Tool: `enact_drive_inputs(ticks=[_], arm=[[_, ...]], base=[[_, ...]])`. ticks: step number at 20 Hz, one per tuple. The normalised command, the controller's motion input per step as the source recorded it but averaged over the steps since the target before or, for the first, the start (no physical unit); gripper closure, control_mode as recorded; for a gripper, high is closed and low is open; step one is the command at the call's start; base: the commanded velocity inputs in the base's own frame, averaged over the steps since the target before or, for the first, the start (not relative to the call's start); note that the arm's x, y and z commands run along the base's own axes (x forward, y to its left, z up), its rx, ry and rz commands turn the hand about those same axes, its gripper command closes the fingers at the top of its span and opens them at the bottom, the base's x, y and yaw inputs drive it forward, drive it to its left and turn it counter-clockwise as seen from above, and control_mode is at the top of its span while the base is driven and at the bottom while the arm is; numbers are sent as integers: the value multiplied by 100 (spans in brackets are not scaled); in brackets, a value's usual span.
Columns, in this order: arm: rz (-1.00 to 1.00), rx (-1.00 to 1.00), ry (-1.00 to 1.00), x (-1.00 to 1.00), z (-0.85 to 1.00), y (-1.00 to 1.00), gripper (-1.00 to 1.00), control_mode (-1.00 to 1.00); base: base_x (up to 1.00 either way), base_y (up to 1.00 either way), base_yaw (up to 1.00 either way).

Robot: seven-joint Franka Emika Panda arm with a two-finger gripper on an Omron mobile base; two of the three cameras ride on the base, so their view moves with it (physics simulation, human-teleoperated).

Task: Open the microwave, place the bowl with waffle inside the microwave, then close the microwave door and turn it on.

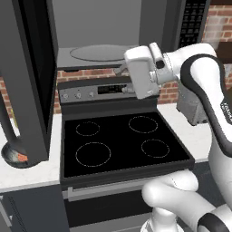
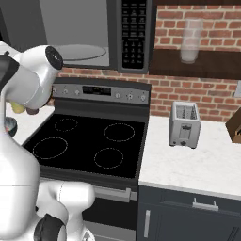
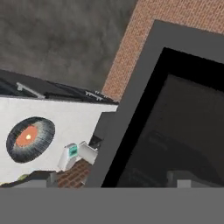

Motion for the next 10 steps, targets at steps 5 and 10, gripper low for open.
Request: enact_drive_inputs(ticks=[5,10], arm=[[-25,-25,58,42,-38,-12,-100,-100],[-10,-33,38,28,-53,2,-100,-100]], base=[[0,0,0],[0,0,0]])
